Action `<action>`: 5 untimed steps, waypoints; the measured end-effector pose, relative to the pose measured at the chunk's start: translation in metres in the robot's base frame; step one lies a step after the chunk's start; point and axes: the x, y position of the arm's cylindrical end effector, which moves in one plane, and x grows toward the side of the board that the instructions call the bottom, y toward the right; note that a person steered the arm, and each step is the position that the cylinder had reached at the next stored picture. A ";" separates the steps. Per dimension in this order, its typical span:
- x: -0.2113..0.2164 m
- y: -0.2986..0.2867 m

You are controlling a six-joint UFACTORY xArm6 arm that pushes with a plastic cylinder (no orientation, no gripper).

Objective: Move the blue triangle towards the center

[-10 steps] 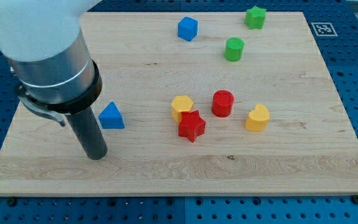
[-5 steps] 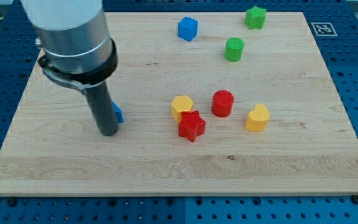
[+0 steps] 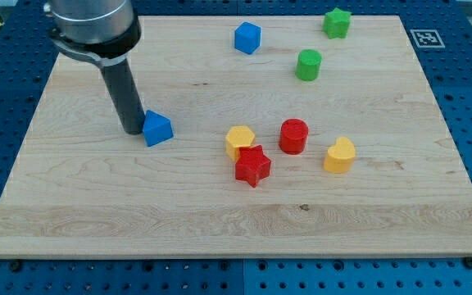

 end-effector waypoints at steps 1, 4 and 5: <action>0.013 0.000; -0.001 0.082; -0.031 0.129</action>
